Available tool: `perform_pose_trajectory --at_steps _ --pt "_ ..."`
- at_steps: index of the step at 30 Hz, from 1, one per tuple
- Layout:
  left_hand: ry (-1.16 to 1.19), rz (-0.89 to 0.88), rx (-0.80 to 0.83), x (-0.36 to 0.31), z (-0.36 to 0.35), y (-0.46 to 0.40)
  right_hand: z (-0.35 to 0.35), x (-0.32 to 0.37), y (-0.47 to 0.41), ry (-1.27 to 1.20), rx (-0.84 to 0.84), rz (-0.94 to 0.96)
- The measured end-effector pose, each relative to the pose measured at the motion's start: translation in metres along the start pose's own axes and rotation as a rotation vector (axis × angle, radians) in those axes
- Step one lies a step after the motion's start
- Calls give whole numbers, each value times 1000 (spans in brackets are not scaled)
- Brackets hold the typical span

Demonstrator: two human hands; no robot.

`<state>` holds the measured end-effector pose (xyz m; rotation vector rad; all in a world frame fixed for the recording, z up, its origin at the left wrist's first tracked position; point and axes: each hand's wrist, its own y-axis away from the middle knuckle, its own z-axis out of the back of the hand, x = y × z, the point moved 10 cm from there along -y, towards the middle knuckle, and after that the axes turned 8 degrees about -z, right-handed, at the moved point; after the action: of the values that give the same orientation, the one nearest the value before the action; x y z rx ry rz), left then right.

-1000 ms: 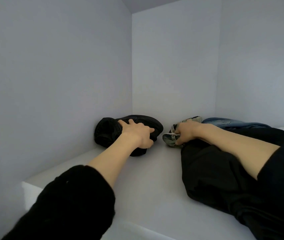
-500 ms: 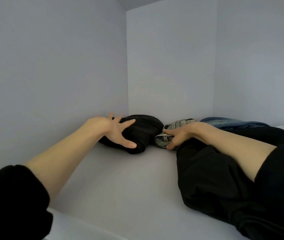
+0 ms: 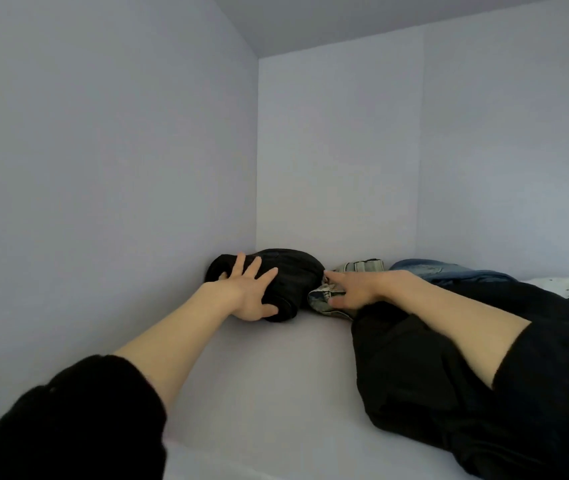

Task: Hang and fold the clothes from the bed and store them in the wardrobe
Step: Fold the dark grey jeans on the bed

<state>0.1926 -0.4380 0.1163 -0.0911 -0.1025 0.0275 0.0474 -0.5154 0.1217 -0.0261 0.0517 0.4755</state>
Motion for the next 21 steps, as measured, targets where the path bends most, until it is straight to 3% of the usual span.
perform_pose_trajectory --at_steps 5,9,12,17,21 --pt "111 -147 -116 -31 35 53 57 8 72 -199 -179 11" --pt "328 -362 -447 -68 78 112 83 2 147 -560 -401 -6" --pt "505 -477 -636 -102 93 166 76 -4 221 -694 -540 -45" --pt "751 -788 -672 -188 89 258 37 -28 372 -763 -757 -305" --pt "905 -992 -538 -259 59 339 -13 -29 503 -719 -735 -548"
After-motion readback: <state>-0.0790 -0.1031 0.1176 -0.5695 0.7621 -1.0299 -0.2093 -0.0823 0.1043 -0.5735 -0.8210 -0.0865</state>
